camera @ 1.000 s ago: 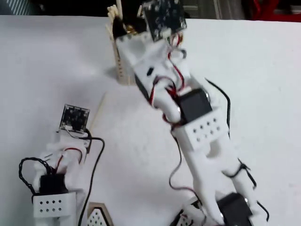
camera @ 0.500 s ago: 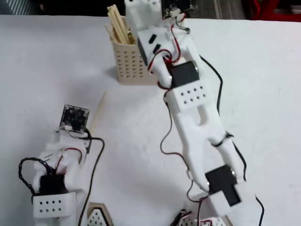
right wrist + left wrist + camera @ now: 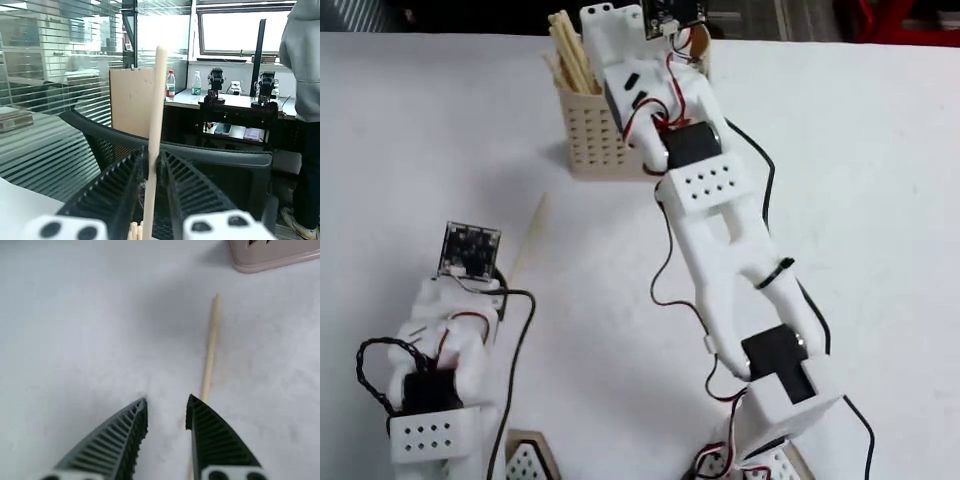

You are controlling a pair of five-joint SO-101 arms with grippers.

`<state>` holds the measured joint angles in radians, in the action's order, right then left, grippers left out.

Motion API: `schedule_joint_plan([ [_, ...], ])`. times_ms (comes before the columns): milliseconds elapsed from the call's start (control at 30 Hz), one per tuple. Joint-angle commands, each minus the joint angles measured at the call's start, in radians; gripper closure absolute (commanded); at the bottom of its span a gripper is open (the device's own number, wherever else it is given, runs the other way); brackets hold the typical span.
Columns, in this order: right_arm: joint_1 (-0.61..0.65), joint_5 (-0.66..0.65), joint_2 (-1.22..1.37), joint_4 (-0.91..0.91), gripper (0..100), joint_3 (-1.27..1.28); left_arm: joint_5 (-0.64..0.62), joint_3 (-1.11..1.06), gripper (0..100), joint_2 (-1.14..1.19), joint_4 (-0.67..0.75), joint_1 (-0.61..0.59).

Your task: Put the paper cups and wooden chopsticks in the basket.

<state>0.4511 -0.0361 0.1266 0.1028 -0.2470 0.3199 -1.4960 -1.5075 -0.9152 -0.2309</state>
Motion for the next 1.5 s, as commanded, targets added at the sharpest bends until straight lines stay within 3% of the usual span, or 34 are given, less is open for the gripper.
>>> schedule_joint_plan([
  [0,-0.015,-0.071,-0.018,-0.004,97.0,-0.041,0.008,0.006,86,-0.013,0.023,-0.007],
  [233,-0.005,-0.112,-0.079,0.17,85.1,-0.04,0.008,0.006,86,-0.013,0.023,-0.007],
  [533,0.021,-0.11,-0.248,0.461,98.5,-0.04,0.008,0.005,86,-0.013,0.023,-0.007],
  [833,0.038,-0.11,-0.39,1.015,97.2,-0.04,0.008,0.005,86,-0.013,0.023,-0.007],
  [1100,0.053,-0.11,-0.403,1.389,96.8,-0.04,0.008,0.005,86,-0.013,0.023,-0.007],
  [1300,0.053,-0.11,-0.409,1.595,96.8,-0.04,0.008,0.003,86,-0.013,0.023,-0.007],
  [1467,0.05,-0.11,-0.433,1.606,97.1,0.114,0.008,-0.003,86,-0.013,0.025,-0.005],
])
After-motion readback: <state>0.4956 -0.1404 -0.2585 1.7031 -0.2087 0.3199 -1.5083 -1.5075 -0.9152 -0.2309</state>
